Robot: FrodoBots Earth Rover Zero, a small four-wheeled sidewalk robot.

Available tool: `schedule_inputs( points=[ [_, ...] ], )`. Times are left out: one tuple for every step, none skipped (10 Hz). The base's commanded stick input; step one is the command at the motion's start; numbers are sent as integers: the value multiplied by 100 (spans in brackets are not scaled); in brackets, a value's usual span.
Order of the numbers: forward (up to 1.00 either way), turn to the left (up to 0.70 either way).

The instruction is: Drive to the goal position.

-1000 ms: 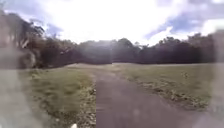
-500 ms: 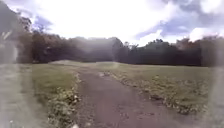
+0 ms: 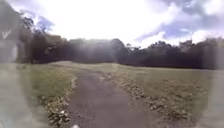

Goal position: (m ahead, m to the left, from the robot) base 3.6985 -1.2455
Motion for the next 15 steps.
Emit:
schedule_inputs(
  points=[
    [100,40],
    [100,40],
    [100,40],
    [100,40],
    [100,40],
    [100,40],
    [100,40],
    [100,40],
    [100,40],
    [100,40],
    [100,40],
    [100,40],
    [100,40],
    [100,40],
    [100,12]
  ],
)
